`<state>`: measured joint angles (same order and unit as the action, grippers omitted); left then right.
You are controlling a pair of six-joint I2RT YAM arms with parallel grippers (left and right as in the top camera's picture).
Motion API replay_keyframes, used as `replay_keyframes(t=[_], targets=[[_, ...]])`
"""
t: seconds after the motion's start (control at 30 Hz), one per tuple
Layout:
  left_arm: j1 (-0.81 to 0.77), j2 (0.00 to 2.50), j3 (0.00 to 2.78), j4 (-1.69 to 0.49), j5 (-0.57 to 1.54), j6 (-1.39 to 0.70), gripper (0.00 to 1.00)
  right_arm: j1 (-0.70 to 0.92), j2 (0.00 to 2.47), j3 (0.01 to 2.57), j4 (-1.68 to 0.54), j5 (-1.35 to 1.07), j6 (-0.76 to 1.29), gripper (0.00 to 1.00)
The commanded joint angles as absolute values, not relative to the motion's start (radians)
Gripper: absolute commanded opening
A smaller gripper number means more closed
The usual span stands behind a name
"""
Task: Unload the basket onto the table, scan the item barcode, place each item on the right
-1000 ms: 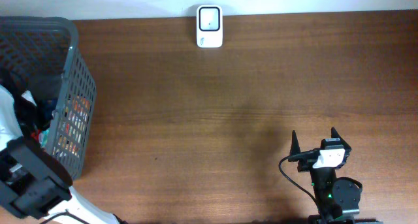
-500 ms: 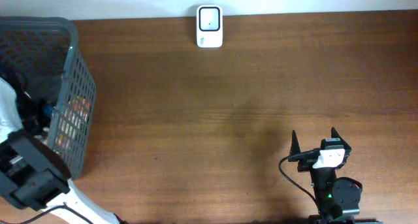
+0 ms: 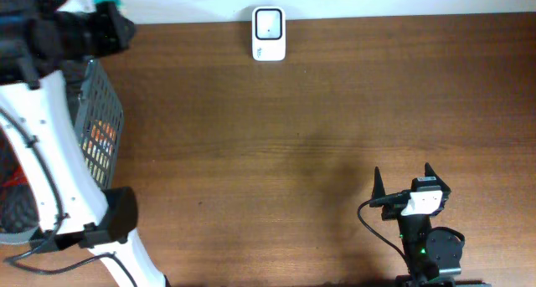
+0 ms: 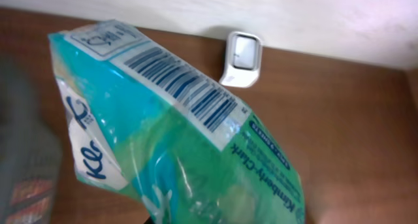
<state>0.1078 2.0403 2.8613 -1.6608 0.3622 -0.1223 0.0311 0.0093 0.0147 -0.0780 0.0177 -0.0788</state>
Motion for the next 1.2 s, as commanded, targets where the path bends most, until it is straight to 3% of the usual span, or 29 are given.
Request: replay_keyframes(t=[0.0,0.07,0.2,0.33,0.37,0.4,0.43,0.47,0.63,0.9,1.0,1.17], targets=[[-0.185,2.125,2.778,-1.663,0.204,-0.096,0.00,0.026,0.004,0.006,-0.081,0.020,-0.074,0.98],[-0.337,2.269,2.687,-1.649,0.178,-0.096,0.00,0.026,0.004,0.006,-0.081,0.019,-0.074,0.98],[-0.453,2.506,2.663,-1.533,0.167,-0.096,0.00,0.026,0.004,0.006,-0.081,0.020,-0.074,0.98],[-0.524,2.649,2.663,-1.362,0.179,-0.096,0.10,0.026,0.004,0.006,-0.081,0.020,-0.074,0.98],[-0.538,2.651,2.663,-1.341,0.179,-0.096,0.28,0.026,0.004,0.006,-0.081,0.020,-0.074,0.98],[-0.562,2.651,2.663,-1.309,0.179,-0.096,0.53,0.026,0.004,0.006,-0.081,0.019,-0.074,0.99],[-0.577,2.651,2.664,-1.298,0.178,-0.096,0.91,0.026,0.004,0.006,-0.081,0.020,-0.074,0.98],[-0.584,2.649,2.672,-1.305,0.178,-0.096,0.99,0.026,0.004,0.006,-0.081,0.020,-0.074,0.98],[-0.453,2.540,3.062,-1.554,0.178,-0.112,0.99,0.026,0.004,0.006,-0.081,0.020,-0.074,0.98],[0.142,2.106,3.133,-1.688,0.145,-0.111,0.99,0.026,0.004,0.006,-0.081,0.020,-0.074,0.98],[0.331,2.021,3.048,-1.688,0.111,-0.112,0.99,0.026,0.004,0.006,-0.081,0.019,-0.074,0.98],[0.556,1.971,2.482,-1.602,-0.049,-0.171,0.99,0.026,0.004,0.006,-0.081,0.020,-0.074,0.98]])
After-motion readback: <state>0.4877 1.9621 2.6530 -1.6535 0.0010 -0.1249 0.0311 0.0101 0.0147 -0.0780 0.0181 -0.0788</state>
